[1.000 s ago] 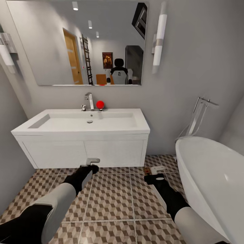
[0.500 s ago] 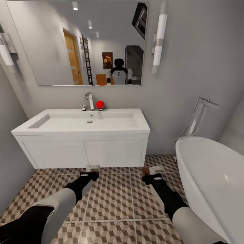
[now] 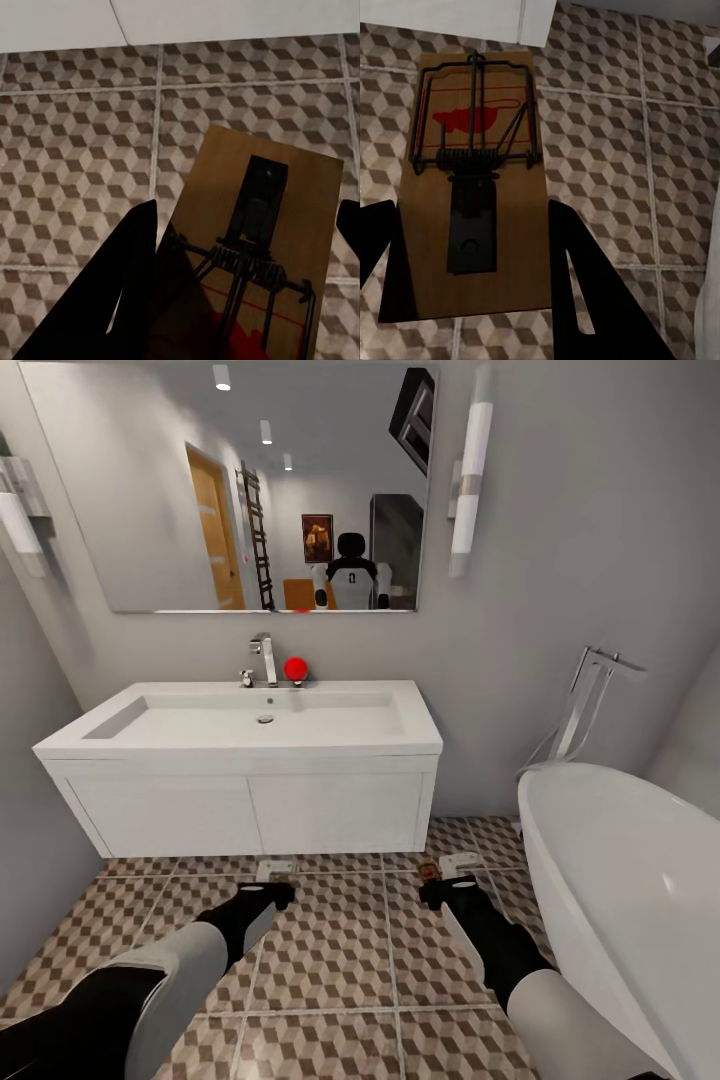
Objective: Take the four mousetraps from the cabinet in the bathroom and place them on the bathroom floor. Make sure all four end up on the same floor surface, and ensure that at least two of them are either under or directly next to the same bathroom sink.
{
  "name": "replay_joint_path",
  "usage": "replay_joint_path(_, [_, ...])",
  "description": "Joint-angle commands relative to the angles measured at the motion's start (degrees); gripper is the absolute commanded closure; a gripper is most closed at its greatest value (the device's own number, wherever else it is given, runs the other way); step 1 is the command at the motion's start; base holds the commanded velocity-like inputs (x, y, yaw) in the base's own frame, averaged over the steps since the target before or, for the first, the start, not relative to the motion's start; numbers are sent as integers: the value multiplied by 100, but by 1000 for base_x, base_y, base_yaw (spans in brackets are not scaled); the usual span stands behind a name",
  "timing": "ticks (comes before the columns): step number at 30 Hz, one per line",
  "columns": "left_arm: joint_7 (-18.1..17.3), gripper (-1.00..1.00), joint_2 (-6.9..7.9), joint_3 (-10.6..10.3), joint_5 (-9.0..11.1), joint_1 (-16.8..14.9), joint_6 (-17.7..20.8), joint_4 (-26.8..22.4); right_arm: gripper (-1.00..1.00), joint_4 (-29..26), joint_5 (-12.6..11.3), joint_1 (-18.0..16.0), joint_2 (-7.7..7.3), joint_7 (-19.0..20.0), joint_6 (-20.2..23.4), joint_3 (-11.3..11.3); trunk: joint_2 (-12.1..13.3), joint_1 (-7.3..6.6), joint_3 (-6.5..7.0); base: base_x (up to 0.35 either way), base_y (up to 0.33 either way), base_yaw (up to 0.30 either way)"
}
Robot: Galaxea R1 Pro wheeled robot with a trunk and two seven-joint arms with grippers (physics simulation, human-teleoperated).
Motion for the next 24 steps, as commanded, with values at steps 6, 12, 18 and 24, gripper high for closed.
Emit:
replay_joint_path(6, [15, 100, -30, -24, 2, -1, 33, 92, 100, -7, -78, -4, -1, -74, 21, 33, -83, 44, -69, 0, 0, 0])
replay_joint_path(12, [13, 100, -112, -24, 2, 0, 22, 183, 100, -7, -78, -4, -1, -74, 15, 33, -324, 175, -223, 0, 0, 0])
replay_joint_path(18, [12, 100, -124, -24, -2, 0, 20, 201, 100, -7, -78, -4, -1, -74, 13, 33, -564, 307, -381, 0, 0, 0])
replay_joint_path(24, [12, 100, -123, -24, 0, -1, 20, 200, 100, -7, -78, -4, -1, -74, 12, 33, -805, 439, -539, 0, 0, 0])
